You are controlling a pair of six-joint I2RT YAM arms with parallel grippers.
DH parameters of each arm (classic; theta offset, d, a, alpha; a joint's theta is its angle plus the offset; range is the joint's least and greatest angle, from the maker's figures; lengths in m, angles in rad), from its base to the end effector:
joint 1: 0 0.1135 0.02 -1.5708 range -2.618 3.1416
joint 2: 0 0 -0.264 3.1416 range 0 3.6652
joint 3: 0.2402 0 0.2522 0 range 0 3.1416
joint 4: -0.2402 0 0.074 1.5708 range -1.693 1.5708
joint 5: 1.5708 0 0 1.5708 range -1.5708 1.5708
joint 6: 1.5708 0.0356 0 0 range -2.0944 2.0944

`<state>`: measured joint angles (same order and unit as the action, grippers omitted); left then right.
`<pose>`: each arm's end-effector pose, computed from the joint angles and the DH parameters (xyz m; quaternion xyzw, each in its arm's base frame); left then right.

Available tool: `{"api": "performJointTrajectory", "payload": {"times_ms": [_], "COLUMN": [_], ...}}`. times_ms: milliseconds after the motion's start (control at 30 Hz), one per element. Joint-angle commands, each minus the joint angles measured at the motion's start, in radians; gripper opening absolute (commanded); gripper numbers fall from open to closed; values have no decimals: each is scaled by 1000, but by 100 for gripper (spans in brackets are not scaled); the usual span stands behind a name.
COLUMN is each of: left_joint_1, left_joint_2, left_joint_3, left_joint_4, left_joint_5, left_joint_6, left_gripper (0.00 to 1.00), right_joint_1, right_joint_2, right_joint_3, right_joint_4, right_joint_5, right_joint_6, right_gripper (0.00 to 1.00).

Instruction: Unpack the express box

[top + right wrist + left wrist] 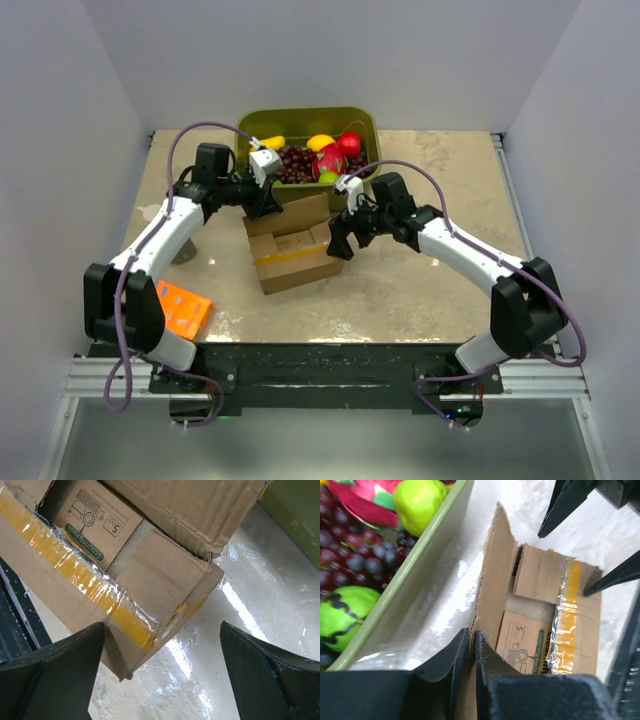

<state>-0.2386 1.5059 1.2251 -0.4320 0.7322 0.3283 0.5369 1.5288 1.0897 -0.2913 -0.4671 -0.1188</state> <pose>0.3159 -0.1013 0.3010 0.3804 0.7736 -0.3078 0.4026 0.2796 0.1851 0.2569 -0.3754 0.8105 0.2891 0.3444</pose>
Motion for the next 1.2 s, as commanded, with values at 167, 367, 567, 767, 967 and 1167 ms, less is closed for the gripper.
{"api": "performJointTrajectory", "payload": {"times_ms": [167,367,567,767,967,1167], "left_joint_1": [91,94,93,93,93,93], "left_joint_2": [132,158,131,103,86,77], "left_joint_3": [-9,40,27,19,1,-10], "left_joint_4": [81,16,65,84,78,90], "left_joint_5": [308,415,450,477,483,463], "left_joint_6": [-282,-256,-293,-304,-299,-302], "left_gripper": [0,0,0,0,0,0], "right_joint_1": [-3,26,74,97,136,161], "right_joint_2": [-45,-40,211,356,404,485], "right_joint_3": [105,410,616,763,759,820], "right_joint_4": [-204,-472,-920,-1083,-1003,-1120], "right_joint_5": [75,-238,-274,-289,-288,-304], "right_joint_6": [-246,-626,-961,-1079,-1013,-1009], "right_gripper": [97,97,94,94,93,71]}}
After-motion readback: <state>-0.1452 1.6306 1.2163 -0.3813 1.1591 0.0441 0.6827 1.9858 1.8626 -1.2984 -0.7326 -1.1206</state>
